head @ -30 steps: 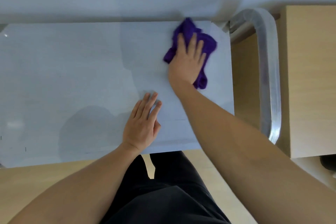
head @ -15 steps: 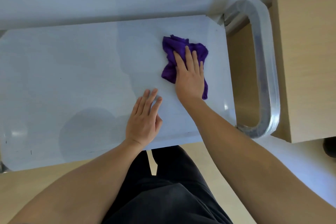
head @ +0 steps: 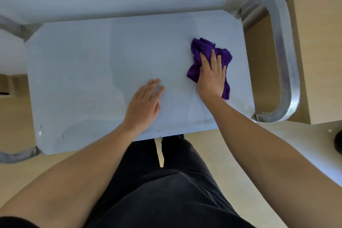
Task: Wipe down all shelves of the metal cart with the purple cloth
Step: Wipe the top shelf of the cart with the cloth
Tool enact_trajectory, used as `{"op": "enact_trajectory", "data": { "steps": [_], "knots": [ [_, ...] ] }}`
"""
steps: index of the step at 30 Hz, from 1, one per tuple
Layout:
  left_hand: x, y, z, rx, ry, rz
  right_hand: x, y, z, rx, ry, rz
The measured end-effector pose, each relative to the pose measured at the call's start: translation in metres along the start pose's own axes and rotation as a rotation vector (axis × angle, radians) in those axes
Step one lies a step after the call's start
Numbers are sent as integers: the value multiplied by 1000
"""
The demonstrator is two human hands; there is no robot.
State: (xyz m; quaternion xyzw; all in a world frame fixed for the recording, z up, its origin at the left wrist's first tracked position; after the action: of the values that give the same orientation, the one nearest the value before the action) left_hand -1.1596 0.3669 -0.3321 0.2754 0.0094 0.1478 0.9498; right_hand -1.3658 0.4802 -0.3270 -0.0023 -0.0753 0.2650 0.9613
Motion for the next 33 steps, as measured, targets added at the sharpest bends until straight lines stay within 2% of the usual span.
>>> {"op": "enact_trajectory", "data": {
  "steps": [5, 11, 14, 17, 20, 23, 26, 29, 31, 33],
  "knots": [
    [59, -67, 36, -115, 65, -43, 1, -5, -3, 2, 50, -65],
    [74, -80, 36, -106, 108, 0, 15, -54, -12, 6, 41, -210],
    [72, -79, 35, -97, 121, 7, 31, -122, -17, -11, 100, -70],
    [72, -79, 37, -91, 109, 9, 55, -193, -26, -8, 29, 219],
    [71, -79, 37, -81, 92, 10, 54, -192, -25, -8, 39, 334],
    [69, -78, 37, -61, 129, 6, 27, -139, -21, -31, 141, 138],
    [69, -76, 34, -40, 133, 0, 10, -88, -15, -67, 69, -114],
    [70, -78, 34, -37, 144, 8, 12, -97, -15, -40, 77, -178],
    [71, -80, 37, -38, 149, 10, 23, -135, -16, -50, 142, -77],
    [71, -81, 38, -44, 140, 12, 41, -181, -19, -34, 182, 162]
  ]
}}
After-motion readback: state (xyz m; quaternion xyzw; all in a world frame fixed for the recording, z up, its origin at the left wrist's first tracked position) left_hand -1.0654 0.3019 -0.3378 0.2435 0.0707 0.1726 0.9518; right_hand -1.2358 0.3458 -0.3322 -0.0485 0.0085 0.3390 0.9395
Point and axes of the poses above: each hand's wrist, its own x-axis away from the middle knuckle, its own z-axis out of the back of the hand, y = z × x, the point moved 6 cm from there along -x, towards the middle knuckle, and after that the axes turned 11 degrees about x, right-handed, at the moved point
